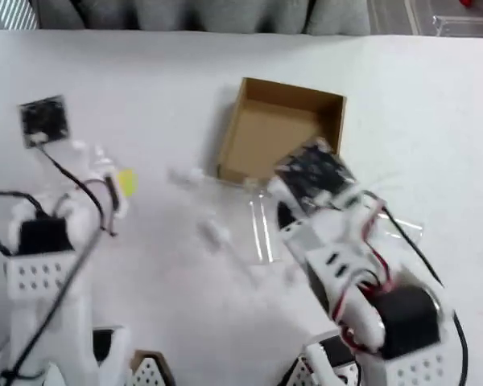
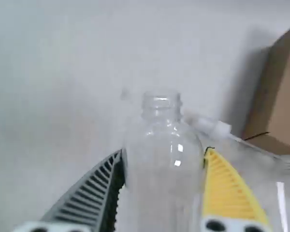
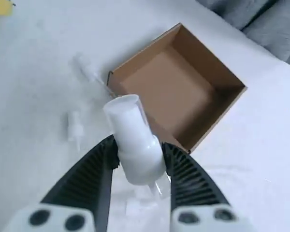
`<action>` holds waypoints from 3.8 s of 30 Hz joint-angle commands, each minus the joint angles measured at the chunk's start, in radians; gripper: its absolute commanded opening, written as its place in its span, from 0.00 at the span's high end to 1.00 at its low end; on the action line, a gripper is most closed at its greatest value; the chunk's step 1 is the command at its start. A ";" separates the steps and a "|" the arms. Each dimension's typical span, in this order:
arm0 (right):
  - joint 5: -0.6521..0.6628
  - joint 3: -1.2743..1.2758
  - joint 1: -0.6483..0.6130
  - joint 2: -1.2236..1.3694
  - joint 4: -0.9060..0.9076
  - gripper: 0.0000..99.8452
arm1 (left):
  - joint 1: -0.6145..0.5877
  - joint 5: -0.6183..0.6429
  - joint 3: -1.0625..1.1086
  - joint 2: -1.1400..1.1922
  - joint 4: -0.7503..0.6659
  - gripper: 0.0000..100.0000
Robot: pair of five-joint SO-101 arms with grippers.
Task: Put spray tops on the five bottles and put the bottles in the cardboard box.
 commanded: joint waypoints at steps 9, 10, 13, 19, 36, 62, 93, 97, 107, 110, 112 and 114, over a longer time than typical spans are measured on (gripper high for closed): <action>-0.361 -0.049 0.062 -0.116 -0.228 0.98 | 0.374 -0.011 0.338 -0.622 -0.250 0.83; -0.413 -0.049 0.062 -0.122 -0.260 0.98 | 0.395 -0.011 0.376 -0.677 -0.255 0.83; -0.522 -0.049 0.062 -0.133 -0.375 0.98 | 0.430 -0.012 0.486 -0.842 -0.276 0.83; -0.591 -0.048 -0.031 -0.130 -0.670 0.98 | 0.518 -0.183 0.582 -0.983 -0.296 0.83; -0.589 -0.129 -0.367 0.056 -0.883 0.98 | 0.515 -0.201 0.585 -0.969 -0.292 0.83; -0.589 0.101 -0.400 0.099 -1.043 0.98 | 0.437 -0.209 0.736 -0.969 -0.489 0.83; -0.572 0.176 -0.452 0.209 -0.943 0.88 | 0.412 -0.201 0.735 -0.969 -0.511 0.83; -0.557 0.098 -0.484 0.209 -0.792 0.72 | 0.378 -0.201 0.735 -0.969 -0.511 0.83; -0.552 -0.172 -0.476 0.219 -0.636 0.84 | 0.375 -0.201 0.736 -0.969 -0.511 0.83; -0.552 -0.178 -0.418 0.220 -0.630 0.99 | 0.375 -0.201 0.738 -0.969 -0.511 0.83; -0.552 -0.173 -0.367 0.220 -0.624 0.96 | 0.375 -0.201 0.738 -0.969 -0.511 0.83; -0.552 -0.173 -0.300 0.220 -0.624 0.95 | 0.375 -0.199 0.738 -0.969 -0.511 0.83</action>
